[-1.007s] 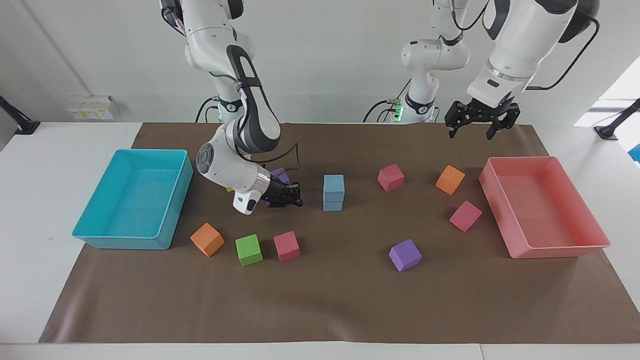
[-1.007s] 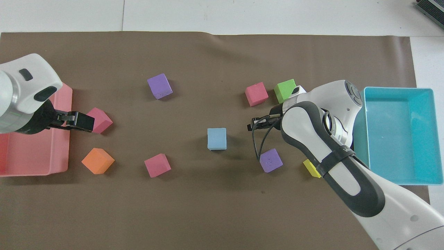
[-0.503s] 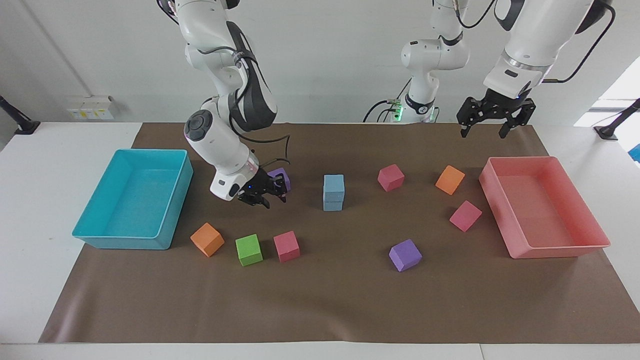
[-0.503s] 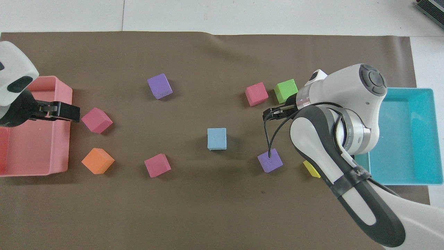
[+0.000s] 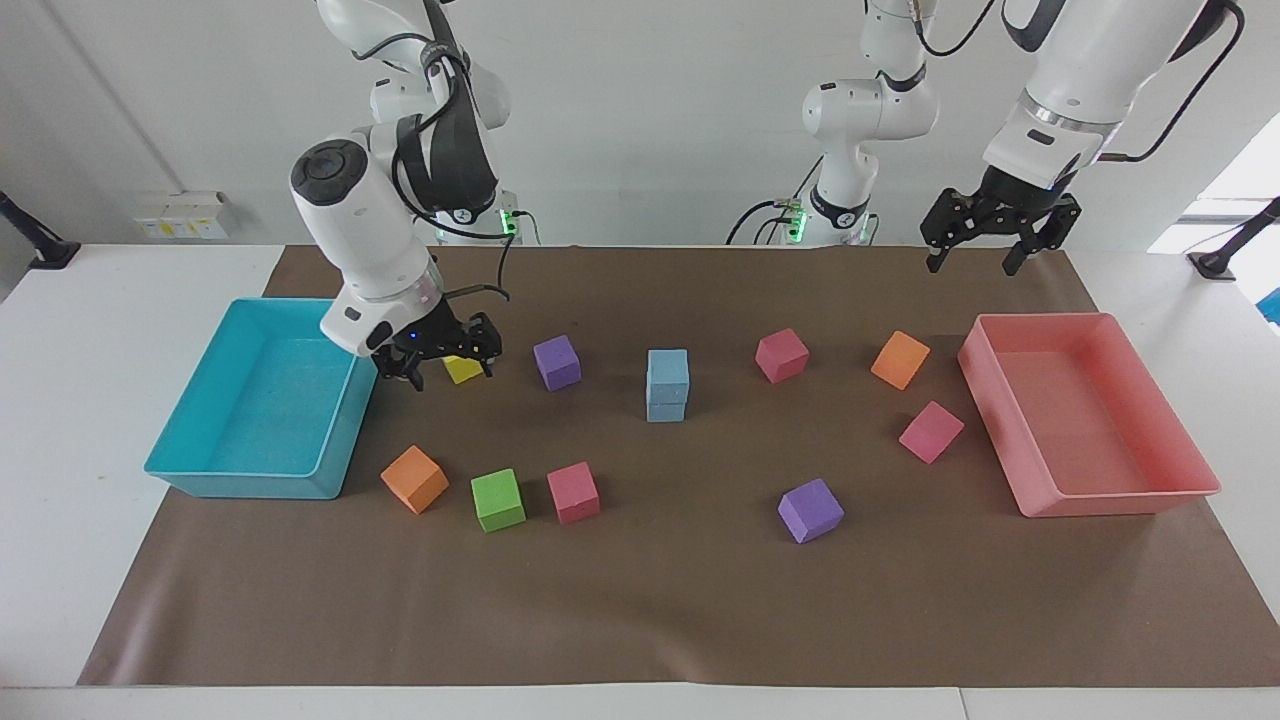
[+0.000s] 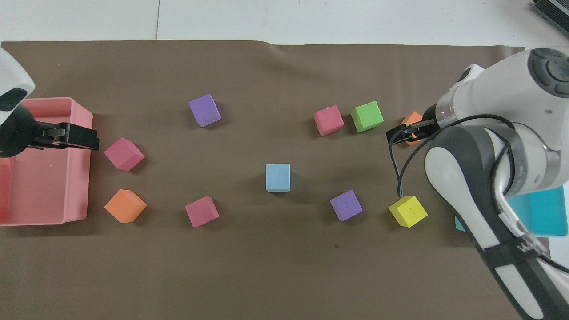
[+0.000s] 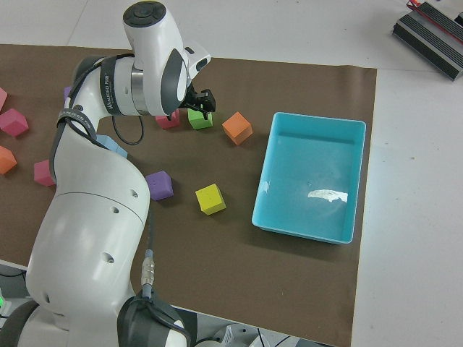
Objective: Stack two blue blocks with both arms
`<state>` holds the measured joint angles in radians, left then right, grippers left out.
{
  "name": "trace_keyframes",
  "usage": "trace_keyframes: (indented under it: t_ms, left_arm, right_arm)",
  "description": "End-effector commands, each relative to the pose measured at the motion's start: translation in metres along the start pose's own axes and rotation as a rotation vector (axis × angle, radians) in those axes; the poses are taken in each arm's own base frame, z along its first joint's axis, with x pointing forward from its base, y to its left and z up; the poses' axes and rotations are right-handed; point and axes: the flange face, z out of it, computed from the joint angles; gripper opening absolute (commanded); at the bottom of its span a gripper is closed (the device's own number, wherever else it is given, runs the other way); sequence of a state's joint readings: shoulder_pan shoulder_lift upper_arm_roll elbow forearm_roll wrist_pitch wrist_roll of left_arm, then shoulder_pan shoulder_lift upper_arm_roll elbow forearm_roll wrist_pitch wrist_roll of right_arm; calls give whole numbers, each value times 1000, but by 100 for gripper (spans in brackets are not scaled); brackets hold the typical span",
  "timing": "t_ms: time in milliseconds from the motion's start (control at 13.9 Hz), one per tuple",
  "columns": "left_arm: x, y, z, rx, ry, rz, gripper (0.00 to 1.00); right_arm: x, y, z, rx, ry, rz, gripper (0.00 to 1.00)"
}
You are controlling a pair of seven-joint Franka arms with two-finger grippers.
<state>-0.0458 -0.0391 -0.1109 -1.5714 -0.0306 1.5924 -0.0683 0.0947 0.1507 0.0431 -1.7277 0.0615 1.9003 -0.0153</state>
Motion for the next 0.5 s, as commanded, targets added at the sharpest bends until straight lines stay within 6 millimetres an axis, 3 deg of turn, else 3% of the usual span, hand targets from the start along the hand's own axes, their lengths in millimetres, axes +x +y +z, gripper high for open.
trace_keyframes:
  t_ms: [0, 432]
  left_arm:
    - [1, -3, -6, -11, -4, 9, 100]
    - [0, -5, -5, -10, -8, 4, 100]
  right_arm:
    - [-19, 17, -37, -69, 2, 51, 100]
    - [-50, 39, -103, -85, 19, 146, 100]
